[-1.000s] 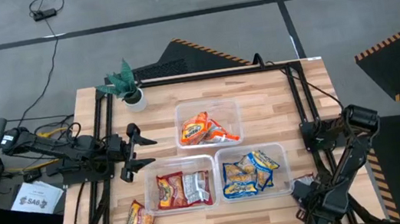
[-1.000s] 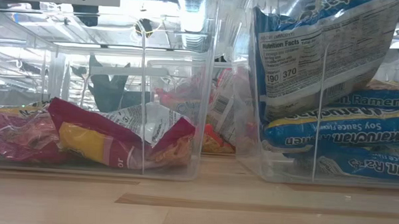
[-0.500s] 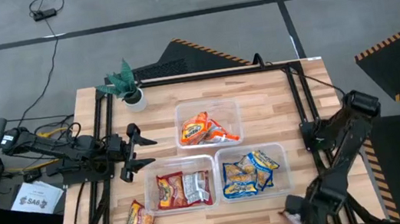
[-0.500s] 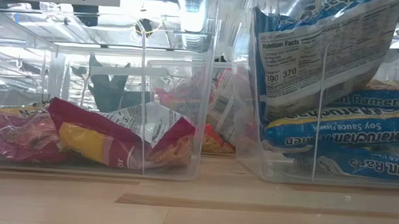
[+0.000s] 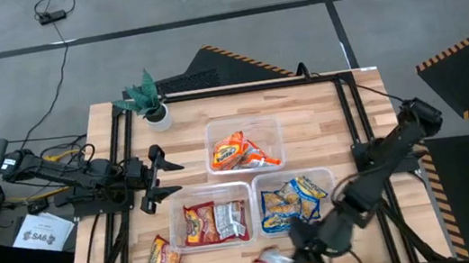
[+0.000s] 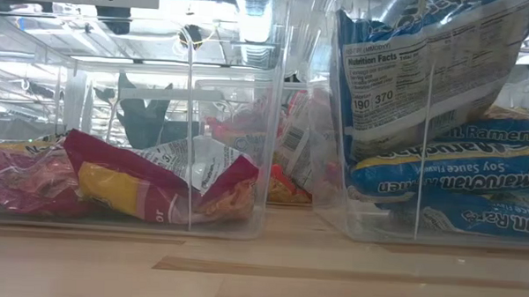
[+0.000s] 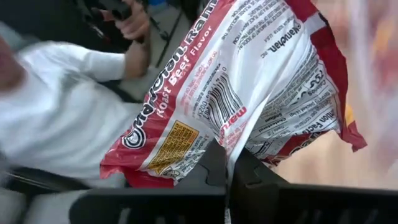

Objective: Sort Maruchan noodles
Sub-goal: Put the red noodle pack into the bottom left transparent bin

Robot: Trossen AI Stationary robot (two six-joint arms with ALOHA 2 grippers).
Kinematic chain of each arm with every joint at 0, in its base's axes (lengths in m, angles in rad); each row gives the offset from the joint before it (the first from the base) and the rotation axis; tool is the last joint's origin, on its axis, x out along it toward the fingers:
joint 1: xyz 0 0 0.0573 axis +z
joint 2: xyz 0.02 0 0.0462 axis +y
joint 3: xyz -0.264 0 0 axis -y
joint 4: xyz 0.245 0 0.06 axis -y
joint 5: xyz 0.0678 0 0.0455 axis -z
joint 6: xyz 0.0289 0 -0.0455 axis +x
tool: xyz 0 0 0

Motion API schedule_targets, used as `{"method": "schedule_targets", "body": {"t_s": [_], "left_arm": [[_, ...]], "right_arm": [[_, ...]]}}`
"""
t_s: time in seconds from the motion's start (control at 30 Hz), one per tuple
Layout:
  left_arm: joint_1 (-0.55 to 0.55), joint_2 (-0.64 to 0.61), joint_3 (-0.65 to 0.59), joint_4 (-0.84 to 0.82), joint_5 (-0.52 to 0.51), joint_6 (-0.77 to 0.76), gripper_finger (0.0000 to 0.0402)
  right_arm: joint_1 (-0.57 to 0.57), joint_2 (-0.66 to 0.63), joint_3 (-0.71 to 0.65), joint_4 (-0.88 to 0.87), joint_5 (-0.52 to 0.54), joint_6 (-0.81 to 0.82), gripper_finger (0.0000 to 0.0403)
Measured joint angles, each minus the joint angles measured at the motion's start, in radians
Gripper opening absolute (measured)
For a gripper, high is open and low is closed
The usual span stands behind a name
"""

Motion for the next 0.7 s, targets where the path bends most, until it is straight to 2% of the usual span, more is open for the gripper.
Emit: {"method": "schedule_targets", "body": {"t_s": [0.13, 0.3, 0.5, 0.7], "left_arm": [[0.000, 0.000, 0.000, 0.009, 0.004, -0.001, 0.0257], [0.000, 0.000, 0.000, 0.010, 0.004, -0.001, 0.0257], [0.000, 0.000, 0.000, 0.004, 0.004, -0.009, 0.0257], [0.000, 0.000, 0.000, 0.004, 0.004, -0.006, 0.0257]], "right_arm": [[-0.098, 0.065, 0.107, 0.005, 0.000, -0.379, 0.0008], [-0.218, 0.143, 0.142, 0.093, 0.000, -0.601, 0.0011], [-0.337, 0.242, 0.141, 0.175, 0.000, -0.632, 0.0018], [-0.398, 0.292, 0.141, 0.169, -0.013, -0.487, 0.0051]]}}
